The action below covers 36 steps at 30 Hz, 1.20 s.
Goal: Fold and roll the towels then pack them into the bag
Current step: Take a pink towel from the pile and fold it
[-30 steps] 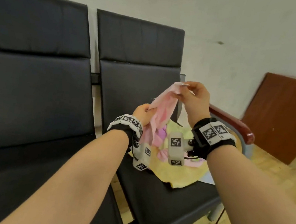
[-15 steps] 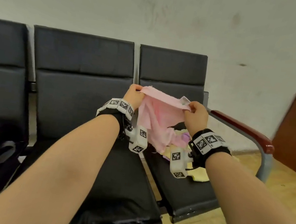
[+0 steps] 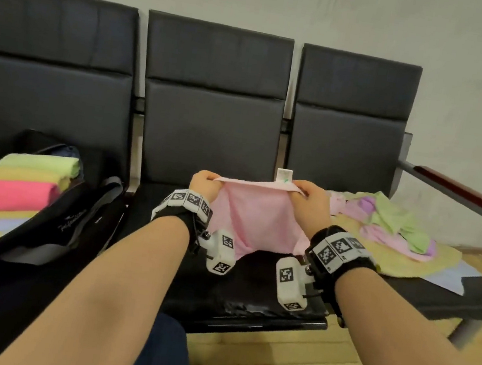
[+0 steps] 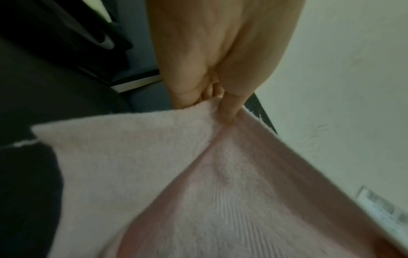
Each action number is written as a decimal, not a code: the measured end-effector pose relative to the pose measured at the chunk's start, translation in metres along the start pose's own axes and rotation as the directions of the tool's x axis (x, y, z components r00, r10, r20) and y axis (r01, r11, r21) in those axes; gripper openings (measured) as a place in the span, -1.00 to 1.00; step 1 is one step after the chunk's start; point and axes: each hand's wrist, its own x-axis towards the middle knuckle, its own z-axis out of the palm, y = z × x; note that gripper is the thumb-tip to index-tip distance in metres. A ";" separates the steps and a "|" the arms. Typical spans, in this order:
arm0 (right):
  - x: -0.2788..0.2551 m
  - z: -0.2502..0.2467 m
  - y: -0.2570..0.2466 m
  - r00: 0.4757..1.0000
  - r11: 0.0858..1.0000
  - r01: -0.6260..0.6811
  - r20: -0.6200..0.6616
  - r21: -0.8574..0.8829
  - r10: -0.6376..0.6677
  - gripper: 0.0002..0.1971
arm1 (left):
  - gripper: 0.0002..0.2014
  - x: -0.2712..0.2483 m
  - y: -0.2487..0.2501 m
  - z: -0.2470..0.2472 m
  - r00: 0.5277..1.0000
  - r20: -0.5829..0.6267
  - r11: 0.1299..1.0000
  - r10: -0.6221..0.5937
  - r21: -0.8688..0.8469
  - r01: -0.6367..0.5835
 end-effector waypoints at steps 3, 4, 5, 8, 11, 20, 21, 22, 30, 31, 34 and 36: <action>-0.005 0.022 0.014 0.994 0.997 -0.043 0.094 -0.066 0.049 -0.79 | -0.78 0.004 -0.037 0.002 0.995 0.037 0.995 -0.092 -0.046 0.093; -0.005 0.029 0.018 0.991 0.995 -0.051 0.118 -0.080 0.061 -0.79 | -0.78 0.004 -0.045 0.003 0.992 0.055 0.991 -0.115 -0.063 0.118; -0.006 0.035 0.022 0.988 0.995 -0.065 0.137 -0.080 0.076 -0.80 | -0.80 0.003 -0.052 0.004 0.989 0.070 0.987 -0.133 -0.078 0.138; -0.009 0.052 0.028 0.983 0.994 -0.103 0.150 -0.048 0.109 -0.86 | -0.86 -0.004 -0.061 0.007 0.984 0.139 0.977 -0.110 -0.168 0.133; -0.013 0.066 0.036 0.981 0.994 -0.114 0.155 -0.004 0.113 -0.92 | -0.85 -0.018 -0.060 0.014 0.964 0.259 0.943 -0.064 -0.301 0.144; -0.021 0.085 0.054 0.975 0.988 -0.099 0.212 0.117 0.073 -0.88 | -0.71 -0.028 -0.062 0.009 0.831 0.528 0.983 0.178 -0.138 -0.123; -0.021 0.087 0.057 0.979 0.988 -0.094 0.191 0.123 0.069 -0.84 | -0.70 -0.029 -0.065 0.010 0.825 0.536 0.984 0.177 -0.107 -0.142; -0.021 0.089 0.059 0.982 0.990 -0.082 0.176 0.112 0.061 -0.81 | -0.71 -0.029 -0.068 0.009 0.835 0.521 0.984 0.179 -0.086 -0.158; -0.019 0.078 0.070 0.959 0.988 -0.125 0.266 0.088 0.097 -0.86 | -0.80 -0.026 -0.076 0.014 0.914 0.392 0.981 0.106 -0.190 -0.032; -0.018 0.075 0.071 0.960 0.984 -0.148 0.255 0.099 0.119 -0.86 | -0.80 -0.027 -0.075 0.013 0.924 0.373 0.975 0.080 -0.223 0.006; -0.020 0.067 0.068 0.971 0.976 -0.158 0.206 0.151 0.125 -0.87 | -0.78 -0.028 -0.075 0.011 0.941 0.336 0.971 0.045 -0.236 0.037; -0.021 0.063 0.061 0.977 0.974 -0.150 0.175 0.172 0.120 -0.91 | -0.74 -0.031 -0.075 0.010 0.913 0.404 0.981 0.051 -0.194 0.031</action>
